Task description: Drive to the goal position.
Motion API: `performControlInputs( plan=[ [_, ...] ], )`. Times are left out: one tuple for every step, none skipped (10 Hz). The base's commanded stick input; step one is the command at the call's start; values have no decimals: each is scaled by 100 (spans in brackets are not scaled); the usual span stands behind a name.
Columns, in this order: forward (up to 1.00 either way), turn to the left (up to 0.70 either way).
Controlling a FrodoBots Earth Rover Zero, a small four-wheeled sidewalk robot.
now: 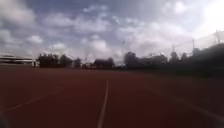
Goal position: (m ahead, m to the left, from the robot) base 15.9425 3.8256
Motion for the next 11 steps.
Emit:
performControlInputs(
  plan=[
    [70,0],
    [70,0],
    [70,0],
    [70,0],
    [70,0],
    [70,0],
    [70,0],
    [70,0],
    [70,0],
    [70,0],
    [70,0]
  ],
)
